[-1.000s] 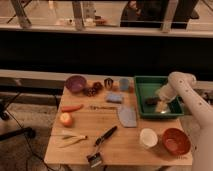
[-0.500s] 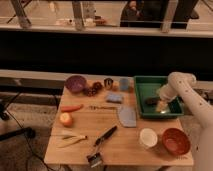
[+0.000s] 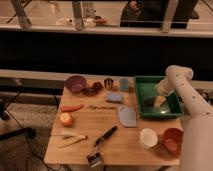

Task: Wipe tray with eraser

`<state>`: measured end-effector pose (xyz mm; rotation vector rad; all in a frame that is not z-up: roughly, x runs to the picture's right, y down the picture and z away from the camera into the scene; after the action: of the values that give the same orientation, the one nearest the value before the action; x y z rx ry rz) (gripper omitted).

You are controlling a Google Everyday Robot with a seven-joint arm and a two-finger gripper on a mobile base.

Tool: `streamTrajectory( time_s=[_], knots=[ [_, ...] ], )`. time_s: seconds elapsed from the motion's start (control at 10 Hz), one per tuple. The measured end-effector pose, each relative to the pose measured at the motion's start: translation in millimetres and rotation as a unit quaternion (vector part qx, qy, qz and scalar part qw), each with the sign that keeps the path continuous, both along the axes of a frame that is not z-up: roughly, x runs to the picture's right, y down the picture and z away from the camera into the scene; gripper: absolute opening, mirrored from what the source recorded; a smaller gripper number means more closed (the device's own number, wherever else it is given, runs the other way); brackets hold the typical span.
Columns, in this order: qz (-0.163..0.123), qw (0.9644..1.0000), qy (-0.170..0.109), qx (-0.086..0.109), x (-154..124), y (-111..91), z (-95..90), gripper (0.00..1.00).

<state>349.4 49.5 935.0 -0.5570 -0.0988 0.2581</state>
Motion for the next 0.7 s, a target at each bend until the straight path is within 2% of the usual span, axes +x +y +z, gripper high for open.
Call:
streamTrajectory(
  time_s=[0.2, 0.5, 0.7],
  knots=[
    [-0.010, 0.9994, -0.007, -0.031, 2, 10, 7.9, 0.80],
    [-0.022, 0.9982, -0.011, -0.054, 4, 21, 13.1, 0.80],
    [-0.025, 0.9975, -0.017, -0.063, 6, 27, 13.3, 0.78]
  ],
)
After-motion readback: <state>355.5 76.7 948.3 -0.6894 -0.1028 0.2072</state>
